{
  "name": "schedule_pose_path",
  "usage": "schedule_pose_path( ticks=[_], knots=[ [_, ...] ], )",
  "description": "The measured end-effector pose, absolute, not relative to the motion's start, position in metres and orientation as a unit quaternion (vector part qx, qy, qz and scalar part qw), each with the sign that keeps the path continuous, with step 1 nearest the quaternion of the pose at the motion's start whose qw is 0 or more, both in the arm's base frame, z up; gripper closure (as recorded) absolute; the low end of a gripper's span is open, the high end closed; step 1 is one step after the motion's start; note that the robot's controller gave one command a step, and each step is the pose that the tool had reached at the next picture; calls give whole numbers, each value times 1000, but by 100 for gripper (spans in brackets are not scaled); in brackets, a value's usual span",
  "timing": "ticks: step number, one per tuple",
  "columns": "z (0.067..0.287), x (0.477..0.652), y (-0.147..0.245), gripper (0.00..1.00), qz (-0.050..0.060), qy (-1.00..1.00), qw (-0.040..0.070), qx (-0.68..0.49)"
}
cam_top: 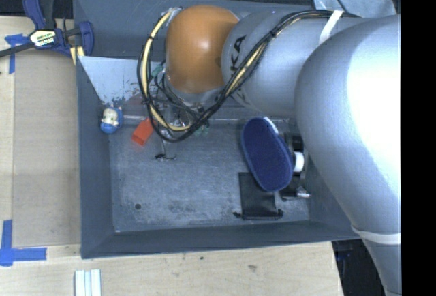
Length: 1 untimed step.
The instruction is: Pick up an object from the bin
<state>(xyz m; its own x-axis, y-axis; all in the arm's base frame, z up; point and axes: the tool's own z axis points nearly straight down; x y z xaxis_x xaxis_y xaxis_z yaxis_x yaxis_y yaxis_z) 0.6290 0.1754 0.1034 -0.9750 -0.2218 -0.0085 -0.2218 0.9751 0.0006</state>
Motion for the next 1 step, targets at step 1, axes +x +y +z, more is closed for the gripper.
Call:
schedule_pose_path(
  ticks=[1],
  knots=[
    [68,628,161,0,0,994,0,-105]
  ],
)
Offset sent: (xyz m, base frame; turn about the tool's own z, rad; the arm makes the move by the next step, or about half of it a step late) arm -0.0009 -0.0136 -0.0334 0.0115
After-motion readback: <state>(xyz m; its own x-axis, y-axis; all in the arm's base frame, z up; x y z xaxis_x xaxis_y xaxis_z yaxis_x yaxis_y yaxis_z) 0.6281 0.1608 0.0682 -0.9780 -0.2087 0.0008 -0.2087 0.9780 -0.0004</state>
